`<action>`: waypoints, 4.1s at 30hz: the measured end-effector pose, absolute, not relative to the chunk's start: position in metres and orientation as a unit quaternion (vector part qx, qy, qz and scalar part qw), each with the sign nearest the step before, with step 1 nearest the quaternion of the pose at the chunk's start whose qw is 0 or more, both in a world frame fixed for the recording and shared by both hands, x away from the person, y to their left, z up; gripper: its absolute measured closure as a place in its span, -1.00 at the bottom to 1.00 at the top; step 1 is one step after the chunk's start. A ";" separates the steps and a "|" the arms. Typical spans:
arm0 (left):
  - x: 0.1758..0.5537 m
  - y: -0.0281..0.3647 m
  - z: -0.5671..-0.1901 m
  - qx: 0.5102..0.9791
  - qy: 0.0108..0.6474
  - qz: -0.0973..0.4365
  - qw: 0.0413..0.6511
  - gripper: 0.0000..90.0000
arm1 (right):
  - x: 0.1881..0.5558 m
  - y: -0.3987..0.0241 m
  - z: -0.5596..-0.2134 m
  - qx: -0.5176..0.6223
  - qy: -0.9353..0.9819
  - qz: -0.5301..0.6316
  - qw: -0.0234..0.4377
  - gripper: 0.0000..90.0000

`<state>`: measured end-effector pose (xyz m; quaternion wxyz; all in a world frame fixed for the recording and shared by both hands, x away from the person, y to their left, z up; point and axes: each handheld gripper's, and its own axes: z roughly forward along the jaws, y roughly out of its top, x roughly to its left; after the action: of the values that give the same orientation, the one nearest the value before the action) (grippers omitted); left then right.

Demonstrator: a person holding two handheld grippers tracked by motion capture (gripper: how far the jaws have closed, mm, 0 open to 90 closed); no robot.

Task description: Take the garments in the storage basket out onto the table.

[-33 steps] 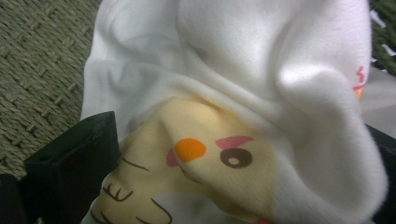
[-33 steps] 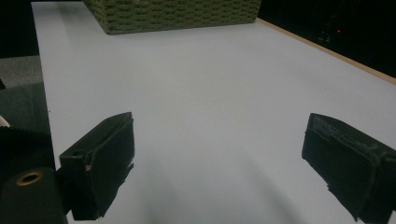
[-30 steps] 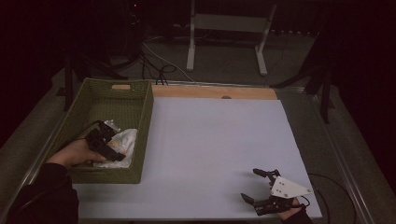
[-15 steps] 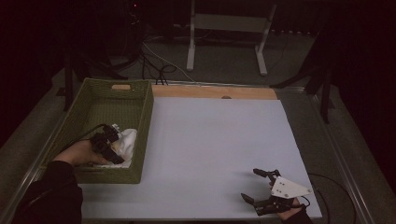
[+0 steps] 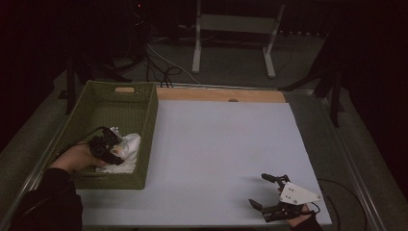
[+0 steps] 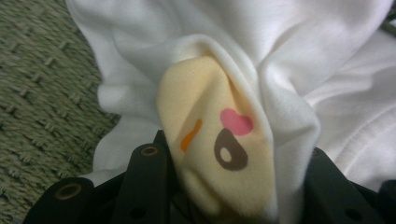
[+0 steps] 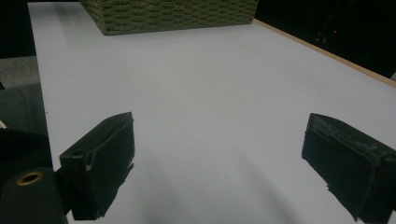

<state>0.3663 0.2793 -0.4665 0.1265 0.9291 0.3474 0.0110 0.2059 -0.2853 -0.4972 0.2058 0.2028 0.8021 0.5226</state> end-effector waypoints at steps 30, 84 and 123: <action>0.354 0.333 -0.395 0.799 0.465 0.151 0.351 0.47 | 0.206 -0.286 -0.497 0.204 0.800 0.524 0.209 -0.79; 0.295 0.341 -0.321 0.665 0.355 0.192 0.629 0.47 | 0.204 -0.287 -0.492 0.201 0.791 0.531 0.228 -0.79; 0.335 0.205 -0.275 0.728 0.271 0.138 0.614 0.46 | 0.203 -0.291 -0.488 0.209 0.776 0.542 0.246 -0.79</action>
<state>0.3348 0.2047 -0.2755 0.6140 0.7283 0.2713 0.1381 0.2033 -0.2911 -0.4876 0.2465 0.2091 0.7760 0.5416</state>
